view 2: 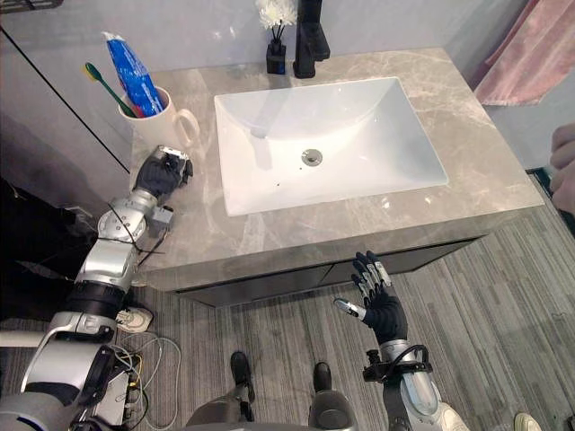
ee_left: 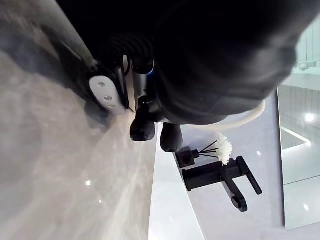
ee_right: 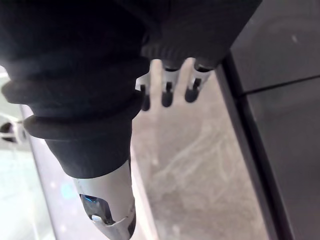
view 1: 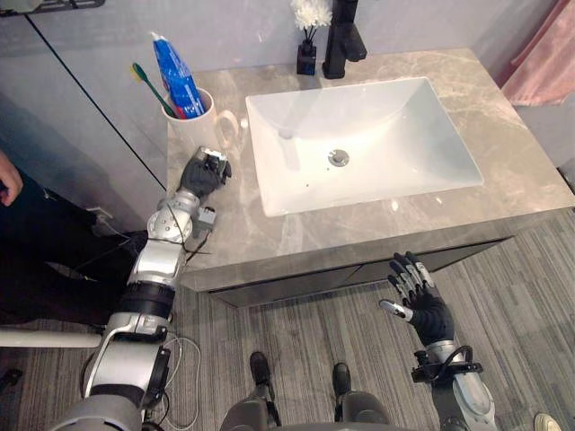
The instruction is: Organize washtable
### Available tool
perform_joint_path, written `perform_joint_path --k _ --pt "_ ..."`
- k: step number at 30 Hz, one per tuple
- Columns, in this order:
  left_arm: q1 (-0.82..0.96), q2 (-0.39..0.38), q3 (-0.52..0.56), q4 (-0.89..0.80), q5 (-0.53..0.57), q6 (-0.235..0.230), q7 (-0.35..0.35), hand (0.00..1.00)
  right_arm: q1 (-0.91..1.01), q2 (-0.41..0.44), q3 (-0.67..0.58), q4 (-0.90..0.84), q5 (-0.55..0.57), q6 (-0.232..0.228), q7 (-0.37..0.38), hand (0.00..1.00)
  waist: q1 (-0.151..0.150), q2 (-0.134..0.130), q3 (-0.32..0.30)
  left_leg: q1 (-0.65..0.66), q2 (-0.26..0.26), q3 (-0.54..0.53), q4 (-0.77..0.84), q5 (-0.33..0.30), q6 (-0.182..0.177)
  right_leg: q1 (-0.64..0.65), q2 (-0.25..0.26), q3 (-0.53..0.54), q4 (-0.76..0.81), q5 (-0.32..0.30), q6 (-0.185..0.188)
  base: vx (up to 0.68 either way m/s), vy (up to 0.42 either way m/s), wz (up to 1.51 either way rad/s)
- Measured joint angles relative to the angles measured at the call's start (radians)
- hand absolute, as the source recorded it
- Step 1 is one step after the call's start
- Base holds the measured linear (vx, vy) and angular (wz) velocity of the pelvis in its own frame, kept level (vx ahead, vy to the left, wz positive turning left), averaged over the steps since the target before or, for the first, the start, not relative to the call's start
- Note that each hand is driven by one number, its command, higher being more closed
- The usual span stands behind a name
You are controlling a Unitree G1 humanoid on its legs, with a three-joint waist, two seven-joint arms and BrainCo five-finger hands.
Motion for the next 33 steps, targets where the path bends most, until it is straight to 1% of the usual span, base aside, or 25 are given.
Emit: perform_joint_path --k 3,5,8,14,16,20,21,22,24,26,29,31,32,33 --pt "-0.103 0.064 -0.043 0.064 0.000 -0.001 0.007 1.00 -0.004 -0.011 0.008 -0.001 0.001 -0.001 -0.001 0.00 -0.001 -0.008 0.014 -0.031 0.006 0.006 0.001 0.008 -0.002 -0.034 0.001 0.006 -0.001 0.011 -0.001 -0.02 0.012 -0.06" --pt "-0.173 0.105 -0.055 0.111 -0.001 0.000 0.028 1.00 -0.005 -0.012 0.029 -0.001 0.001 -0.002 -0.002 0.00 -0.003 -0.023 0.040 -0.031 0.009 0.013 0.005 0.009 -0.002 -0.038 0.004 0.016 -0.002 0.015 -0.003 0.00 0.002 -0.12" --pt "-0.220 0.117 -0.058 0.131 -0.003 0.000 0.046 1.00 -0.006 -0.015 0.047 -0.001 0.001 -0.005 -0.004 0.00 -0.004 -0.030 0.047 -0.045 0.010 0.022 0.006 0.009 -0.002 -0.054 0.005 0.028 -0.010 0.024 -0.004 0.01 0.004 -0.12" --pt "-0.271 0.120 -0.078 0.174 -0.003 0.000 0.062 1.00 -0.005 -0.017 0.066 -0.001 0.001 -0.006 -0.005 0.00 -0.005 -0.032 0.050 -0.051 0.014 0.024 0.006 0.010 -0.004 -0.058 0.009 0.032 -0.020 0.031 -0.008 0.01 0.002 -0.02" --pt "-0.288 0.126 -0.085 0.195 -0.003 0.000 0.063 1.00 -0.003 -0.018 0.067 -0.001 0.001 -0.020 -0.005 0.00 -0.008 -0.033 0.053 -0.051 0.015 0.024 0.006 0.011 -0.004 -0.059 0.010 0.034 -0.020 0.032 -0.009 -0.01 -0.003 -0.03" --pt "-0.298 0.126 -0.085 0.205 -0.003 -0.001 0.065 1.00 -0.001 -0.018 0.068 -0.001 0.003 -0.028 -0.004 0.00 -0.010 -0.039 0.057 -0.050 0.017 0.025 0.006 0.011 -0.005 -0.059 0.011 0.036 -0.020 0.034 -0.010 0.00 0.000 -0.01" --pt "-0.291 0.125 -0.085 0.195 -0.003 0.000 0.064 1.00 -0.002 -0.018 0.071 -0.001 0.006 -0.031 -0.004 0.00 -0.009 -0.039 0.057 -0.048 0.016 0.024 0.006 0.011 -0.005 -0.057 0.011 0.035 -0.020 0.034 -0.010 0.00 0.000 0.00" --pt "-0.250 0.122 -0.085 0.134 -0.005 0.002 0.063 1.00 -0.002 -0.017 0.076 -0.001 0.012 -0.031 -0.004 0.00 -0.010 -0.039 0.057 -0.045 0.015 0.023 0.006 0.011 -0.005 -0.051 0.009 0.034 -0.022 0.034 -0.010 0.02 0.010 0.04" --pt "-0.205 0.108 -0.084 0.070 -0.009 0.002 0.062 1.00 -0.002 -0.014 0.077 -0.001 0.012 -0.031 -0.003 0.00 -0.010 -0.038 0.058 -0.040 0.010 0.022 0.006 0.012 -0.005 -0.043 0.014 0.027 -0.023 0.034 -0.010 0.02 0.008 0.08" --pt "-0.104 0.060 -0.082 -0.051 -0.015 0.001 0.060 1.00 -0.003 -0.004 0.077 -0.001 0.012 -0.031 -0.003 0.00 -0.005 -0.038 0.058 -0.025 0.007 0.013 0.006 0.012 -0.005 -0.023 0.015 0.009 -0.023 0.034 -0.010 0.03 0.009 0.14" --pt "-0.002 0.006 -0.077 -0.171 -0.038 0.000 0.050 1.00 -0.011 0.001 0.071 -0.001 0.012 -0.031 -0.003 0.00 -0.003 -0.035 0.057 -0.020 0.005 -0.007 0.006 0.015 -0.005 -0.009 0.015 -0.012 -0.023 0.030 -0.011 -0.01 -0.001 0.18" --pt "0.067 -0.031 -0.070 -0.239 -0.055 -0.001 0.040 1.00 -0.012 0.011 0.061 -0.001 0.012 -0.031 -0.004 0.00 -0.004 -0.028 0.056 -0.018 0.001 -0.021 0.006 0.019 -0.004 0.002 0.013 -0.028 -0.023 0.028 -0.012 -0.03 0.008 0.22" --pt "0.140 -0.064 -0.053 -0.295 -0.071 0.000 0.037 1.00 -0.014 0.014 0.055 -0.001 0.012 -0.031 -0.005 0.00 -0.003 -0.019 0.052 -0.006 -0.003 -0.036 0.006 0.021 -0.003 0.018 0.011 -0.040 -0.019 0.022 -0.012 -0.03 0.017 0.22" --pt "0.175 -0.079 -0.043 -0.321 -0.077 0.000 0.037 1.00 -0.014 0.014 0.053 -0.001 0.012 -0.031 -0.006 0.00 -0.003 -0.014 0.051 0.002 -0.005 -0.040 0.005 0.021 -0.003 0.027 0.009 -0.045 -0.019 0.020 -0.013 -0.01 0.021 0.29"
